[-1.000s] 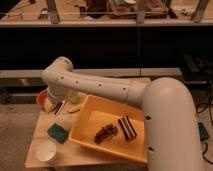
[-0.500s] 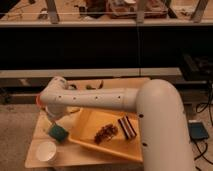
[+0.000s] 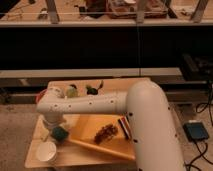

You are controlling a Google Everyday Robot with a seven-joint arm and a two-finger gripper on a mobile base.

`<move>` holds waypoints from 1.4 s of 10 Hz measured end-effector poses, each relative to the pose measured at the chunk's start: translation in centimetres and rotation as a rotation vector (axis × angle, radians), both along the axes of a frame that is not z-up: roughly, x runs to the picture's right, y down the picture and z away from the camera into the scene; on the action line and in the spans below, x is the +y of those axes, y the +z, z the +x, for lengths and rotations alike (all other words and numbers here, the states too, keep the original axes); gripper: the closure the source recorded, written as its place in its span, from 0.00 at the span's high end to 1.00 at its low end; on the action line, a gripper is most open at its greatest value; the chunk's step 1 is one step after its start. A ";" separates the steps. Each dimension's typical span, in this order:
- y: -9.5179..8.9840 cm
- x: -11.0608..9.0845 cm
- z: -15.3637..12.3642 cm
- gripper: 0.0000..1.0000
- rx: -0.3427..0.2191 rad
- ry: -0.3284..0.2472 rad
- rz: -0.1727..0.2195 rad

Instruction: Wipe red bowl with sponge

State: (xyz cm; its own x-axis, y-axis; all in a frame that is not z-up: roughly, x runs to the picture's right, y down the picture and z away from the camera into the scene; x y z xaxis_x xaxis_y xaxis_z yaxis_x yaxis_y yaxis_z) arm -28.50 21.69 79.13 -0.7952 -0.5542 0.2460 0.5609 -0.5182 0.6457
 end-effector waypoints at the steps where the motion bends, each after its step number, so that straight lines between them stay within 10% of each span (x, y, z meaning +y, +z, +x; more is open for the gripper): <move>1: 0.6 0.6 0.0 0.80 0.014 0.001 0.010; 5: 2.8 1.2 1.2 0.78 0.069 0.022 0.029; 11: 3.6 1.3 1.5 0.20 0.084 0.024 0.035; 14: 3.3 1.2 1.6 0.10 0.085 0.022 0.032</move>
State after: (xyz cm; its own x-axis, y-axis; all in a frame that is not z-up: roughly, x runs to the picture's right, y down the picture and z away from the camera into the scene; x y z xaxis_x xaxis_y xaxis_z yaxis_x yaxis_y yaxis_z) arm -26.94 22.90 82.44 -0.7597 -0.5802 0.2935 0.6243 -0.5247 0.5787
